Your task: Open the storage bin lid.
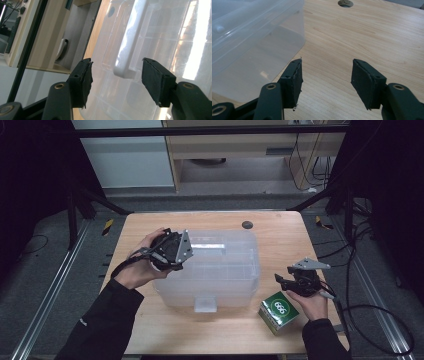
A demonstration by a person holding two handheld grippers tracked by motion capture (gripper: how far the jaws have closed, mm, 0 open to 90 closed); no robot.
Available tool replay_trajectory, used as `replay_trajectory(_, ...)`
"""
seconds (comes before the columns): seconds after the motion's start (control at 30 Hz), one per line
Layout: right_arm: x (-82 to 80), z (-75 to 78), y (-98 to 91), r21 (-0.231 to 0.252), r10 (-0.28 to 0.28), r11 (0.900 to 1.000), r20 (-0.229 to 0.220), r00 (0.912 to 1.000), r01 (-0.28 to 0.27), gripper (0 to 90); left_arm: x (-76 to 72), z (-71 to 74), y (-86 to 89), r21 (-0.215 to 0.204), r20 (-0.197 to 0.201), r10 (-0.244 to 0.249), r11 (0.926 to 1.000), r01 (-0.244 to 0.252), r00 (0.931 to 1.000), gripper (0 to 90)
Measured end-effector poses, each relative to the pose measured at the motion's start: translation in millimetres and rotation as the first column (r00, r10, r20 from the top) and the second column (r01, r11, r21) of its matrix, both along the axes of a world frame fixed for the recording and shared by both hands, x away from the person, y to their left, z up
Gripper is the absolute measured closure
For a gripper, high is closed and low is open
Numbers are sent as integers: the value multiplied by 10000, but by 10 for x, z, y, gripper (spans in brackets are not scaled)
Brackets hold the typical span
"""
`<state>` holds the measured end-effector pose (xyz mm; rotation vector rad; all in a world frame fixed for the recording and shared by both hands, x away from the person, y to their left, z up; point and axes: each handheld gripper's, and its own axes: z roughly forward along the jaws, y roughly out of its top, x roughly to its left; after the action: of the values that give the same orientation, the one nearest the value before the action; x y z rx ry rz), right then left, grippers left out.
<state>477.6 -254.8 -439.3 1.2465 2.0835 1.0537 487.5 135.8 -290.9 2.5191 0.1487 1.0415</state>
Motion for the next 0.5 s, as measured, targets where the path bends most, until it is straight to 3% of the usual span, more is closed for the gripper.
replay_trajectory(0.33, -3, -1, 6, 16, 69, 10000, -80, 9999, -68, 435, 57, -30, -106, 713, 142, -237, 9972, 226, 9996, 449)
replay_trajectory(0.5, 0, 1, 7, -35, 89, 10000, -64, 9999, -89, 444, 69, -38, -153, 727, 161, -315, 9969, 303, 9994, 484)
